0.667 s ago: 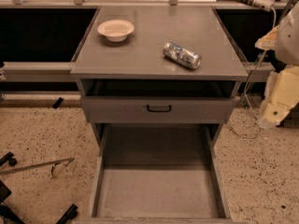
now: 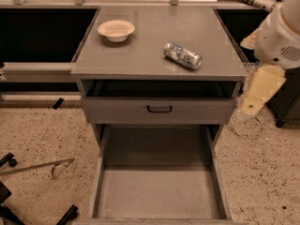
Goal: Place redbull can into middle drawer
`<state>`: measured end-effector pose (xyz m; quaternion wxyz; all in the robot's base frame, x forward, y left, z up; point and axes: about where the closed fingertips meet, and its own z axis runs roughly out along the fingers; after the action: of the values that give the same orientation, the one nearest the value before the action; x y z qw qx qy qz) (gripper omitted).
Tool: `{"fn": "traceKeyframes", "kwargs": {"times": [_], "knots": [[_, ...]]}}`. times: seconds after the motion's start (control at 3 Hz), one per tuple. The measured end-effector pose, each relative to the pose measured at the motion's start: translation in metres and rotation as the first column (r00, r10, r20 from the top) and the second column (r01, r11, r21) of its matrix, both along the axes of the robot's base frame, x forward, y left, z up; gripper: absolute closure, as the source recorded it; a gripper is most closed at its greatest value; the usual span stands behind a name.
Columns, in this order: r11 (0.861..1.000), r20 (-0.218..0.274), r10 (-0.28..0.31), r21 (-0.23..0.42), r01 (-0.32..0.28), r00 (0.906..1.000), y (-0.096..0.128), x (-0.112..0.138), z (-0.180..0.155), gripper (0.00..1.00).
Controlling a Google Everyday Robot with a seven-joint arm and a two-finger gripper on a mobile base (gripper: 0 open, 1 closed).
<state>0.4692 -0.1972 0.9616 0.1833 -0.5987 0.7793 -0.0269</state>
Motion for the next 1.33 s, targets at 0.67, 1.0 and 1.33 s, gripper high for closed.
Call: {"fn": "traceKeyframes", "kwargs": {"times": [0.67, 1.0, 1.33], "knots": [[0.988, 0.076, -0.084, 0.139, 0.073, 0.9935, 0.041, 0.121, -0.031, 0.00], [0.988, 0.076, -0.084, 0.139, 0.073, 0.9935, 0.041, 0.121, -0.031, 0.00], [0.980, 0.070, -0.092, 0.184, 0.078, 0.9932, 0.051, 0.151, -0.033, 0.00]]}}
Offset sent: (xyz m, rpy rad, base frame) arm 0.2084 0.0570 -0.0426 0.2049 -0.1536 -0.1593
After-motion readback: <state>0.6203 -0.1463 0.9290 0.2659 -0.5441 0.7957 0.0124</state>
